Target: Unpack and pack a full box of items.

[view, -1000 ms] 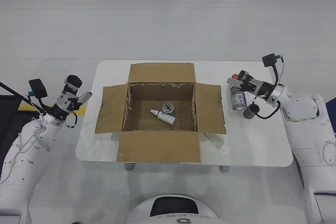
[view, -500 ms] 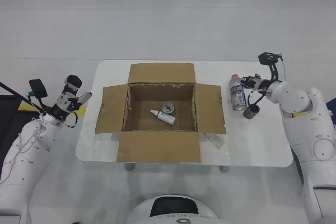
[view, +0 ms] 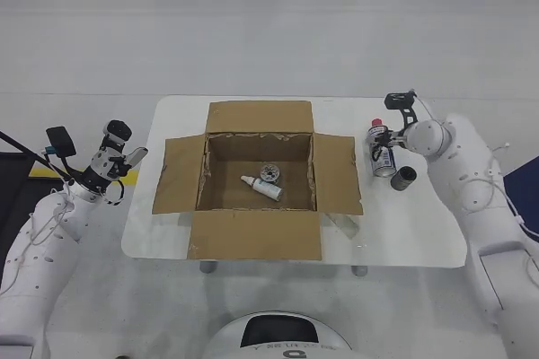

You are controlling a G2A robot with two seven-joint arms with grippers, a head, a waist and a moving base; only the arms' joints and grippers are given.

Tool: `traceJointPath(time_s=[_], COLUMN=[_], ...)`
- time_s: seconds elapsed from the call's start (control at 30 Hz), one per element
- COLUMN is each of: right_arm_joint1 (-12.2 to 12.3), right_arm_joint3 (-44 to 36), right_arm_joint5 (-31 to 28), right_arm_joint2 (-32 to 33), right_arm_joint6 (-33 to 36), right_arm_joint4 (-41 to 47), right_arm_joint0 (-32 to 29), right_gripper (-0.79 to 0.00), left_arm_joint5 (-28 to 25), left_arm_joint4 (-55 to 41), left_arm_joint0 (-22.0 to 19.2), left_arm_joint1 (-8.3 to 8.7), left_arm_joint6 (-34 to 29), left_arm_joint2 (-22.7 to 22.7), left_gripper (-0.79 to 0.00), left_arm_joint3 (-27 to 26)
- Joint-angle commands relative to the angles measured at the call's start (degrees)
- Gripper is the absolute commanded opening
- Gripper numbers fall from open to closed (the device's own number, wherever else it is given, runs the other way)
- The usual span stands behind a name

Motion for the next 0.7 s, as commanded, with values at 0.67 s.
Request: traceJointPath(time_s=[0.67], right_arm_joint1=[-9.9], right_arm_joint3=[23.9], right_arm_joint5=[-1.0], right_arm_joint2=[-11.2], right_arm_joint6=[-2.9], right_arm_joint4=[-2.4], right_arm_joint0=[9.9], right_gripper=[-0.132], left_arm_joint5=[0.0], left_arm_joint4=[0.0], left_arm_joint0=[0.0], left_arm_joint1=[0.00], left_arm_joint6=[0.0], left_arm_joint2=[0.0], left_gripper=[0.000], left_arm_joint3=[0.0])
